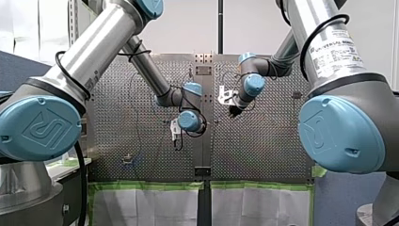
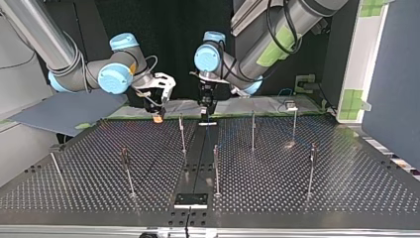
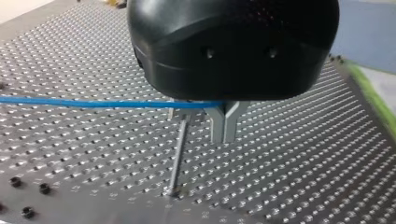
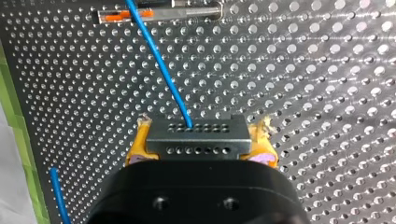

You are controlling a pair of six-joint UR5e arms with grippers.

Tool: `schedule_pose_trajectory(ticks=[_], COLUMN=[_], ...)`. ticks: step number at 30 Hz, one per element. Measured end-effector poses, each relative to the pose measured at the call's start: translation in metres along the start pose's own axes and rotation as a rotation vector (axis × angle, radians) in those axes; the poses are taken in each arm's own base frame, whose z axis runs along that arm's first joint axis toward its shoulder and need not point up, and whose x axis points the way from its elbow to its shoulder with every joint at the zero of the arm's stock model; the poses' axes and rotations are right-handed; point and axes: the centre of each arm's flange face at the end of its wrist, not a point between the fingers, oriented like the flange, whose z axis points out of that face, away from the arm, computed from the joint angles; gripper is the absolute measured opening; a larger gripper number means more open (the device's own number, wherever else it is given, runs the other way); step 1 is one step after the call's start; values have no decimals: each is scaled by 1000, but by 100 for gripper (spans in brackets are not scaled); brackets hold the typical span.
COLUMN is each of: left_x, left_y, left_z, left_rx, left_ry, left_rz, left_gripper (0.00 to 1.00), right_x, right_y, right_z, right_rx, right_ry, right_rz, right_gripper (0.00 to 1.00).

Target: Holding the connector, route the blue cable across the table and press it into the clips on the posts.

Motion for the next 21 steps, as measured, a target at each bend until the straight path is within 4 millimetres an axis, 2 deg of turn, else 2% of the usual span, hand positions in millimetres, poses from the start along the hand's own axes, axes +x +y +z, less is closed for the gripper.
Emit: schedule_pose_trajectory(ticks=[5,11,21], left_x=[-9,-10,-13], left_y=[-4,-5,-10], left_z=[7,8,12], left_rx=[4,15,62], left_ry=[-22,-19,-21], left_rz=[-8,-7,-13], left_gripper=[0,0,0], right_x=[-8,-26,-28], right_y=[6,16,31], right_z=[5,17,28], right_rx=[-5,-20,-20], right_ry=[2,-29,5], right_rz=[7,12,43], right_gripper=[0,0,0])
